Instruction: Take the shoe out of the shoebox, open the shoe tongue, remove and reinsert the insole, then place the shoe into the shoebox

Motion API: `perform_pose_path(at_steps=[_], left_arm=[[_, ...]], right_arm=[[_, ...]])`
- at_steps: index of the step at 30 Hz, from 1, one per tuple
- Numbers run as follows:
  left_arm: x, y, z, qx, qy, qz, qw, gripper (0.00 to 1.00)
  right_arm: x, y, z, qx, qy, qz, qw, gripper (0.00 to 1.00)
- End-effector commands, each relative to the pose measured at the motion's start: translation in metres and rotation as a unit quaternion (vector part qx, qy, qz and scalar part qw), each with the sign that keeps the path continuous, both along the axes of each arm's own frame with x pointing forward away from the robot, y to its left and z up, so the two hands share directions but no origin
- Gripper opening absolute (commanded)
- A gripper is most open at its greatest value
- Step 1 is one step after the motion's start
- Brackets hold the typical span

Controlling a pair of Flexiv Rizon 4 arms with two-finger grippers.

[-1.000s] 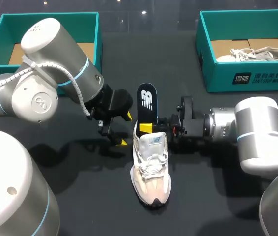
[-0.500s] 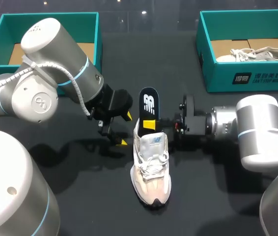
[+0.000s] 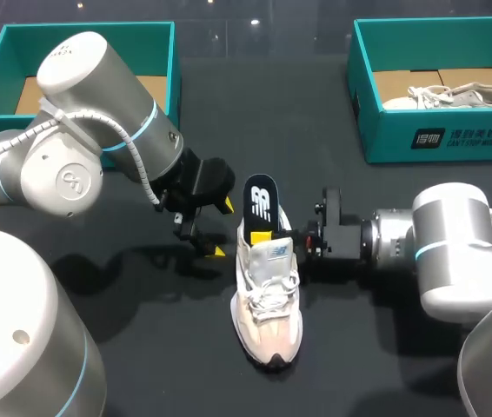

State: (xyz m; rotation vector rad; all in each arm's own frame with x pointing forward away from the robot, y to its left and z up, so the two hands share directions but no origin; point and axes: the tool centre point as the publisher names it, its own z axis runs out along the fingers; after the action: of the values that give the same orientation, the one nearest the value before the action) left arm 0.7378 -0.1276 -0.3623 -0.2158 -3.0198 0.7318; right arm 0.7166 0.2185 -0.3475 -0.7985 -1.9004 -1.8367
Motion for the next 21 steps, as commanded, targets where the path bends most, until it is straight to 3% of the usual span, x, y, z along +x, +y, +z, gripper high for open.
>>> perform_pose_path(at_steps=[1, 3, 13, 17, 20, 21], left_arm=[[0.0, 0.0, 0.0, 0.001, 0.0, 0.0, 1.0, 1.0], [0.0, 0.0, 0.0, 0.001, 0.0, 0.0, 1.0, 1.0], [0.0, 0.0, 0.0, 0.001, 0.0, 0.0, 1.0, 1.0], [0.0, 0.0, 0.0, 0.001, 0.0, 0.0, 1.0, 1.0], [0.0, 0.0, 0.0, 0.001, 0.0, 0.0, 1.0, 1.0], [0.0, 0.0, 0.0, 0.001, 0.0, 0.0, 1.0, 1.0]], right_arm=[[-0.004, 0.003, 0.006, -0.007, -0.011, -0.001, 1.0, 0.21], [-0.002, 0.004, 0.012, -0.009, -0.023, 0.003, 1.0, 0.39], [0.018, -0.003, 0.033, -0.013, -0.063, 0.009, 0.998, 0.37], [0.027, -0.006, 0.035, -0.011, -0.065, 0.014, 0.998, 0.3], [0.034, -0.009, 0.034, -0.003, -0.06, 0.02, 0.998, 0.0], [0.035, -0.01, 0.033, 0.003, -0.054, 0.024, 0.998, 0.0]])
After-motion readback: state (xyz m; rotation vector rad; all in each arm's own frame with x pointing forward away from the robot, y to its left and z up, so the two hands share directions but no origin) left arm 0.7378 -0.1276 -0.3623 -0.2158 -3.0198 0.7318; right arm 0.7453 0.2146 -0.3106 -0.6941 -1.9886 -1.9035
